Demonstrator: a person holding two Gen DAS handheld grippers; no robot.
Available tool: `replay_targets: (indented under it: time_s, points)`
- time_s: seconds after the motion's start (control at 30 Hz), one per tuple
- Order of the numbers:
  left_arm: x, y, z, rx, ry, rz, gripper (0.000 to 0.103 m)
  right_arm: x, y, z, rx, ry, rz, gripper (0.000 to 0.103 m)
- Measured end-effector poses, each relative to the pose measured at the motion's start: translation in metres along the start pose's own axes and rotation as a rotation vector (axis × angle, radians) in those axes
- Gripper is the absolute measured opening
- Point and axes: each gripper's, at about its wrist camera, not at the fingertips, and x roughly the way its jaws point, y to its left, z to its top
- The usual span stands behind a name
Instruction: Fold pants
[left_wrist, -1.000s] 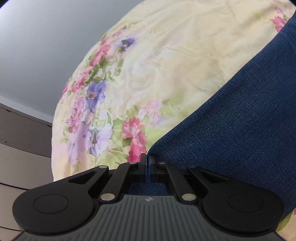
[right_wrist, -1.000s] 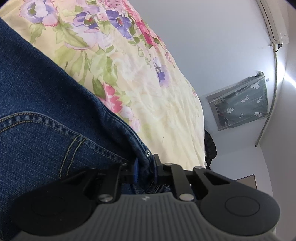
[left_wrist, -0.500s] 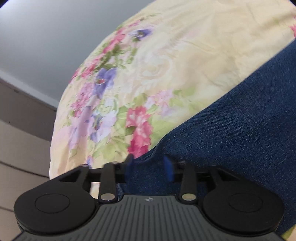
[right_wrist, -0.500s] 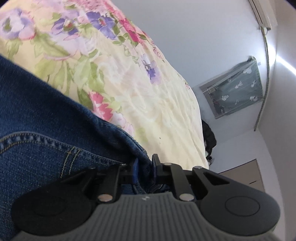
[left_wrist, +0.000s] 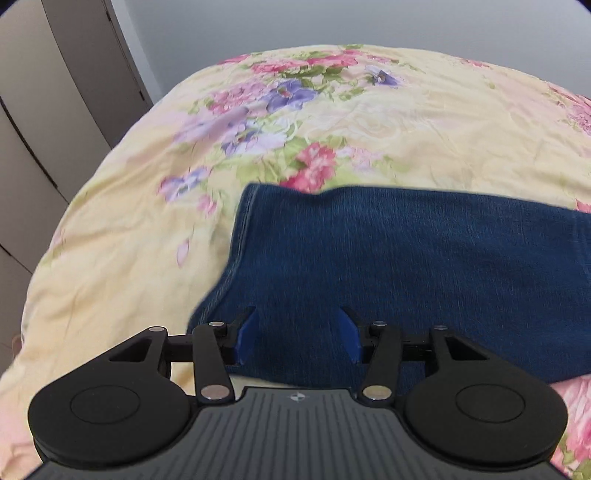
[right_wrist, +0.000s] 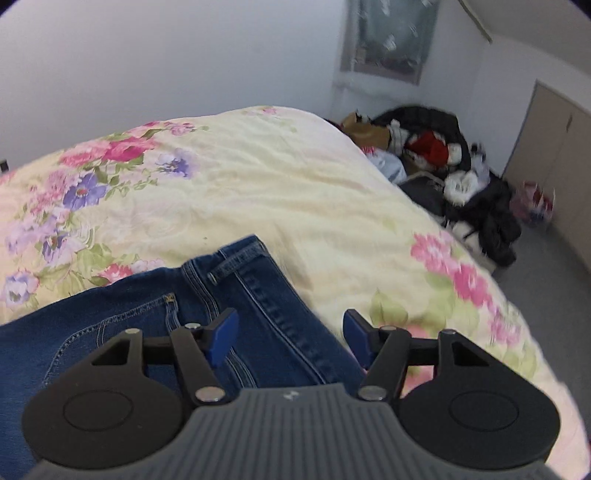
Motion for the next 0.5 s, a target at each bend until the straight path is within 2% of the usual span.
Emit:
replay_targets:
  time_s: [0.13,0.27,0.33,0.43,0.5]
  points:
    - [0.001,-0.009,-0.014,-0.040,0.006,0.002,0.059,0.013,-0.063,-0.038,0.290,0.077,0.103,0.060]
    - [0.013,-0.024,-0.021,-0.035,0.033,0.060,0.059,0.047,-0.094,-0.068,0.579,0.105,0.240,0.059]
    - [0.017,-0.029,-0.021,-0.044,0.040,0.085,0.059,0.063,-0.103,-0.081,0.712,0.103,0.319,0.059]
    - [0.023,-0.034,-0.020,-0.043,0.058,0.112,0.059,0.081,-0.112,-0.095,0.870,0.054,0.422,0.059]
    - [0.027,-0.038,-0.020,-0.034,0.065,0.129,0.059,0.091,-0.118,-0.098,0.949,0.044,0.489,0.052]
